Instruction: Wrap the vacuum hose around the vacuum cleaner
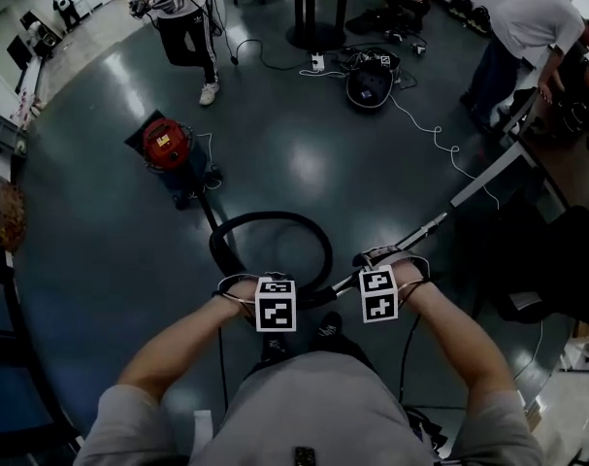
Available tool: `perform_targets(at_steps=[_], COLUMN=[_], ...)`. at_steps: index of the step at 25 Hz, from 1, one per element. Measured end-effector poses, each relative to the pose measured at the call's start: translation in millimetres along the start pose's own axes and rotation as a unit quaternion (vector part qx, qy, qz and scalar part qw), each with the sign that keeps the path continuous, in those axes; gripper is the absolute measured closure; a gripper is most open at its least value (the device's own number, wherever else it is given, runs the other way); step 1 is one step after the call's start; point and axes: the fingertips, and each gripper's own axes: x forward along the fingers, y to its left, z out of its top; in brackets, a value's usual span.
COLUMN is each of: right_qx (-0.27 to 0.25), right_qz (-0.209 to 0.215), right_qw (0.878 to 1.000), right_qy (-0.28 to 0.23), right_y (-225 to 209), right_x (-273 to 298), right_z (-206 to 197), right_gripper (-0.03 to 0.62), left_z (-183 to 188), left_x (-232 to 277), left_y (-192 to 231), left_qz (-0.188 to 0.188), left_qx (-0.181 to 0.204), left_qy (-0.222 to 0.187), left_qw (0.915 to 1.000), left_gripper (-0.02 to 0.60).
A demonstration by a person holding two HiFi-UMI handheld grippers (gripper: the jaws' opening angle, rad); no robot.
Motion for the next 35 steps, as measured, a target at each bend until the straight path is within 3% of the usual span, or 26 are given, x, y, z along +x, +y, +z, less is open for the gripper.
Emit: perform_targets(at_steps=[4,7,9,11,14,15,16,20,25,26,27,29,32,35], right_qx=[0.072,0.157,0.232,0.321,0.453,0.500,0.548,0.704,0.821,0.832,0.839,0.853,0.871,0.875], right_qz=[0.004,0.037,0.076,0.126,0.194,0.213,0.232,0.302,0.338,0.337,0.335,0.327,0.318,0.329], right_qw=[0.996,0.981,0.958,0.916,0.827,0.789,0.745,0.549,0.295,0.253,0.221,0.179,0.137,0.108], right_qy=[-0.055,-0.107,-0.151,-0.203,-0.269,-0.287,-0.301,-0.335,-0.352,-0.360,-0.366,-0.365,-0.349,-0.340], right_y=[-3,15,26,39,54,53,52,46,34,26,19,10,5,-1], right_x=[23,56,80,97,113,119,126,161,209,218,225,240,263,277], right_z=[-18,-23,-20,-11,6,11,16,29,37,38,40,46,49,52], right_gripper=[0.381,0.381,0.381,0.381,0.381,0.377,0.324,0.135,0.114,0.114,0.114,0.114,0.117,0.182], left_z=[8,-4,-19,-30,-38,-39,-39,-35,-23,-19,-17,-15,-16,-24], left_x=[21,58,78,92,104,107,109,116,123,126,129,136,147,152], left_y=[11,7,11,13,14,16,19,33,51,56,59,61,67,74], left_qz=[-0.019,-0.052,-0.065,-0.077,-0.097,-0.100,-0.101,-0.092,-0.088,-0.088,-0.089,-0.094,-0.100,-0.101], left_qx=[-0.052,-0.088,-0.107,-0.116,-0.122,-0.123,-0.127,-0.141,-0.155,-0.157,-0.157,-0.159,-0.161,-0.163], left_qy=[0.017,0.050,0.071,0.092,0.113,0.116,0.116,0.105,0.077,0.072,0.067,0.062,0.063,0.069], left_qw=[0.9983,0.9935,0.9895,0.9860,0.9814,0.9805,0.9800,0.9801,0.9809,0.9811,0.9812,0.9809,0.9799,0.9791], left_gripper=[0.414,0.414,0.416,0.416,0.416,0.416,0.416,0.416,0.417,0.417,0.417,0.416,0.417,0.416])
